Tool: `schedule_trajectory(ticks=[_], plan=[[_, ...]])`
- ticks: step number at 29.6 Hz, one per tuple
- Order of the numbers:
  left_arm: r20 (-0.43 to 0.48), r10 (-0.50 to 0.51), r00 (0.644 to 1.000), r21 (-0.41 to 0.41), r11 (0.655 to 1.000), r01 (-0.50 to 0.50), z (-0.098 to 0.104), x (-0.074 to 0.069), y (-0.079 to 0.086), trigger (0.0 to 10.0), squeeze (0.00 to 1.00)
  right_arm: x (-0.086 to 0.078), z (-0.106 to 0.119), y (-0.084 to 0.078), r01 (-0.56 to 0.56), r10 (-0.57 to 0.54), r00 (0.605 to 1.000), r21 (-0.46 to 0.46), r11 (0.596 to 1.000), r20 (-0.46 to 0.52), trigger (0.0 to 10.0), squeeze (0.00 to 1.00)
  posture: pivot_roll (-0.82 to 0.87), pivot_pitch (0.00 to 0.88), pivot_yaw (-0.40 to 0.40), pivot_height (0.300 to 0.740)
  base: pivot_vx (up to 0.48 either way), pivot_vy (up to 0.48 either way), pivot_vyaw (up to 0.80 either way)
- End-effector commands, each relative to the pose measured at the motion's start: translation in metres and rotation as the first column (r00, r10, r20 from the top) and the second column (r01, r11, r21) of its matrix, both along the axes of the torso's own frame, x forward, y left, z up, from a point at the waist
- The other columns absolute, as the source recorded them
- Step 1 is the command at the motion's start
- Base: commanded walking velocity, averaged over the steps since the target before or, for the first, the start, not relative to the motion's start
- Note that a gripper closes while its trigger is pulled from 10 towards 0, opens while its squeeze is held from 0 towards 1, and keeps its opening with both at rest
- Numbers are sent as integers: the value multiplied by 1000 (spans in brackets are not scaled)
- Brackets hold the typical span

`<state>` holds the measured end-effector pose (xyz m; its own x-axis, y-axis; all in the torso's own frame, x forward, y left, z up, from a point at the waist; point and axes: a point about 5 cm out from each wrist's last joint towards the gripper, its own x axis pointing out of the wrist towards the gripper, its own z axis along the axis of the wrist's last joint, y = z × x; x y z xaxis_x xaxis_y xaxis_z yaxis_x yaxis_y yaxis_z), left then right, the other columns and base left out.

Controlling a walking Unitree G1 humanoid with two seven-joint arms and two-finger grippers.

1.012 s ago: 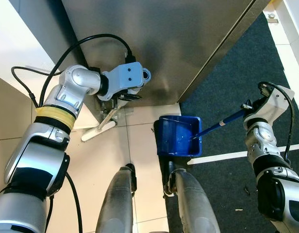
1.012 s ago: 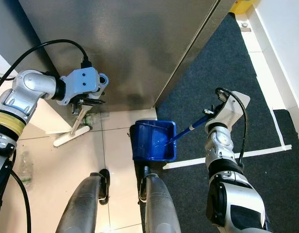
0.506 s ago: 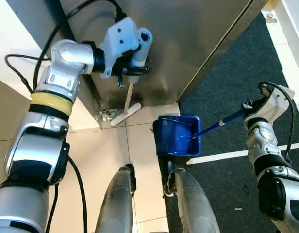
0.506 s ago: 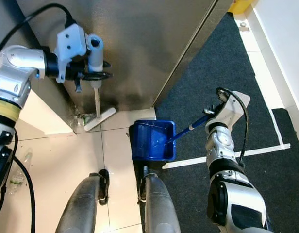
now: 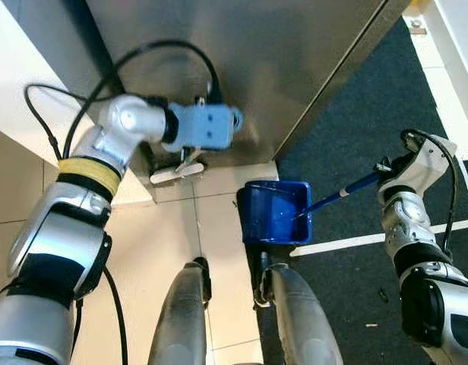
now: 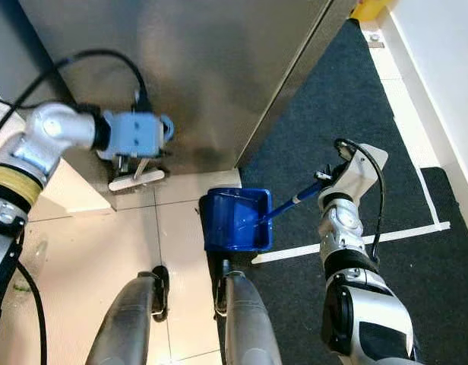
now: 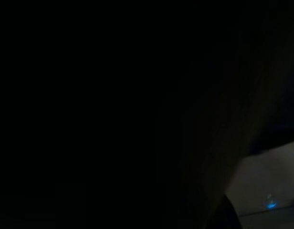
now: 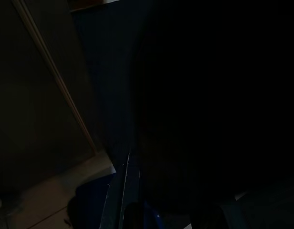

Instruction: Sweep floor

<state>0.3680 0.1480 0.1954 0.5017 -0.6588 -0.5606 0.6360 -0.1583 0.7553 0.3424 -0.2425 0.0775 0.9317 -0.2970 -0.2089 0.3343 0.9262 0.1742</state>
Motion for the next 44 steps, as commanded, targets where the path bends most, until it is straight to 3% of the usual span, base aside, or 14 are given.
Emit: schedule_trajectory(ticks=[1, 7, 9, 12, 15, 18, 21, 22, 24, 26, 36, 40, 42, 44], plan=[[208, -21, 978, 111, 994, -3, 1, 4, 1, 10000, 0, -23, -35, -3, 11, -9, 988, 7, 1000, -153, 10000, 0, 82, 298, -127, 740, 0, 0, 0], [165, 3, 986, 135, 990, -26, -29, 1, 0, 10000, 0, -24, -36, -4, 13, -12, 988, 7, 1000, -156, 10000, 0, 78, 302, -126, 740, 0, 0, 0], [31, 74, 997, -72, 995, -72, -51, -5, -23, 10000, 0, -25, -36, -6, 19, -18, 988, 4, 1000, -155, 10000, 0, 70, 302, -126, 740, 0, 0, 0], [-30, 90, 995, -200, 975, -94, -53, -6, -39, 10000, 0, -24, -34, -8, 22, -21, 988, 2, 1000, -153, 10000, 0, 69, 305, -128, 740, 0, 0, 0], [-94, 22, 995, -447, 893, -62, -33, -7, -82, 10000, 0, -22, -31, -10, 24, -24, 988, -2, 1000, -149, 10000, 0, 72, 307, -134, 740, 0, 0, 0], [-94, -7, 996, -490, 871, -40, -25, -8, -93, 10000, 0, -22, -31, -10, 24, -24, 989, -3, 1000, -149, 10000, 0, 75, 305, -137, 740, 0, 0, 0], [-24, -77, 997, -654, 755, 43, 20, -10, -129, 10000, 0, -19, -29, -8, 18, -19, 989, -2, 1000, -146, 10000, 0, 78, 306, -141, 740, 0, 0, 0], [-24, -77, 997, -654, 755, 43, 20, -10, -129, 10000, 0, -19, -29, -8, 18, -19, 989, -2, 1000, -146, 10000, 0, 78, 306, -141, 740, 0, 0, 0], [31, -80, 996, -732, 677, 77, 55, -7, -133, 10000, 0, -17, -28, -5, 14, -13, 990, 3, 1000, -142, 10000, 0, 78, 306, -141, 740, 0, 0, 0], [48, -95, 994, -752, 651, 98, 70, -8, -130, 10000, 0, -17, -28, -4, 12, -11, 990, 6, 1000, -142, 10000, 0, 89, 305, -139, 740, 0, 0, 0], [20, -174, 985, -839, 532, 111, 109, -22, -103, 10000, 0, -17, -30, -1, 9, -6, 989, 18, 1000, -147, 10000, 0, 101, 305, -145, 740, 0, 0, 0], [15, -162, 987, -837, 538, 101, 112, -22, -95, 10000, 0, -16, -29, 0, 9, -6, 989, 18, 1000, -146, 10000, 0, 101, 305, -145, 740, 0, 0, 0], [11, -134, 991, -819, 568, 86, 112, -22, -87, 10000, 0, -16, -28, 0, 10, -7, 989, 20, 1000, -144, 10000, 0, 105, 302, -142, 740, 0, 0, 0], [13, 112, 994, -621, 779, -80, 88, -7, -38, 10000, 0, -15, -28, -1, 14, -11, 990, 22, 1000, -141, 10000, 0, 113, 299, -139, 740, 0, 0, 0]])
